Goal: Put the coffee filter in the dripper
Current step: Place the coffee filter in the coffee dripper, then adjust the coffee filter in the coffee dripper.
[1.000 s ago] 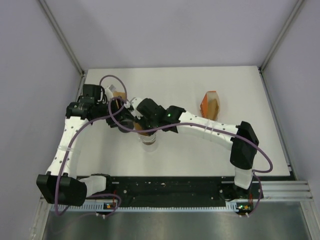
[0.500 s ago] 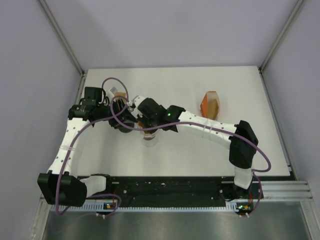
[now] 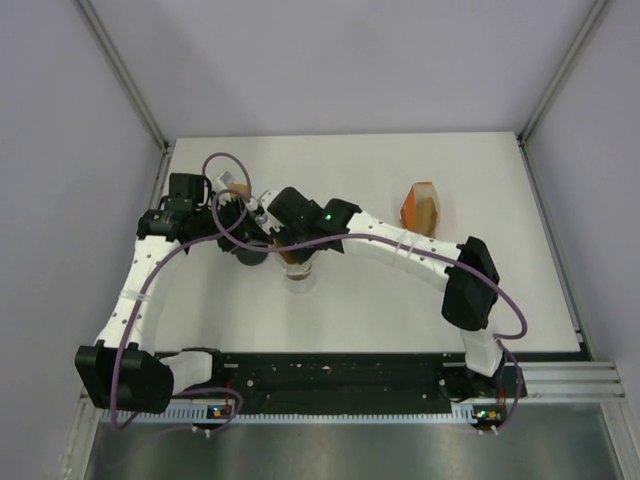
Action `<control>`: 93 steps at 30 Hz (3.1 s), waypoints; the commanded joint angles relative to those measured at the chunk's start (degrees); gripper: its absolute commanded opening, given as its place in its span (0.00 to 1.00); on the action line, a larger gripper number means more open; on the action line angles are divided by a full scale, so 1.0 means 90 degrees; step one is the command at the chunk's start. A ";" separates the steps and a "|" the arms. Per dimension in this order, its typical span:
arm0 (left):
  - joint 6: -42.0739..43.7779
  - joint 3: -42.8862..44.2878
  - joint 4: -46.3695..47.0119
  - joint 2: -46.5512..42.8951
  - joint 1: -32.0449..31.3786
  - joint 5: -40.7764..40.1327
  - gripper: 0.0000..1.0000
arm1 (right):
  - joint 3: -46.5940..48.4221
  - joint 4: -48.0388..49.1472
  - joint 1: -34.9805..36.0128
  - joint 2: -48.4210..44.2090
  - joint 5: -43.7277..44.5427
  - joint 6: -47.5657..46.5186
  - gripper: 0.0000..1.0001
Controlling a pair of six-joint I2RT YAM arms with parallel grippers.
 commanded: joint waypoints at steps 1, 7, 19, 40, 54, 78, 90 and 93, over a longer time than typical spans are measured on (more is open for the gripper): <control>0.0299 0.0028 0.0091 0.0027 -0.0036 -0.0599 0.33 | 0.0597 -0.0355 0.0125 0.0128 -0.0185 -0.0165 0.00; 0.0523 0.0546 -0.0143 0.0066 -0.0026 -0.0814 0.37 | 0.0881 -0.0540 0.0115 0.0401 -0.0166 -0.0360 0.00; 0.0377 0.0322 -0.0047 -0.0090 -0.0026 -0.0268 0.47 | 0.0939 -0.0706 0.0105 0.0880 -0.0283 -0.0399 0.00; 0.0612 0.0488 -0.0163 -0.0032 -0.0026 -0.0356 0.18 | 0.1740 -0.0472 -0.0100 -0.0066 -0.0117 -0.0458 0.09; 0.0690 0.0624 -0.0241 -0.0002 -0.0026 -0.0326 0.33 | 0.1418 -0.0238 -0.0256 -0.0838 -0.0088 -0.0448 0.11; 0.2720 0.2782 -0.0759 -0.0412 -0.0026 -0.3049 0.67 | -0.1294 0.0709 -0.2149 -0.3824 0.0322 0.0186 0.89; 0.3609 0.2381 0.0022 0.0113 0.0033 -0.3657 0.16 | -0.3034 0.0788 -0.3371 -0.5233 0.0254 0.0285 0.94; 0.3814 0.2586 0.0003 0.0650 0.0023 -0.3383 0.04 | -0.3230 0.0778 -0.3508 -0.5379 0.0273 0.0285 0.95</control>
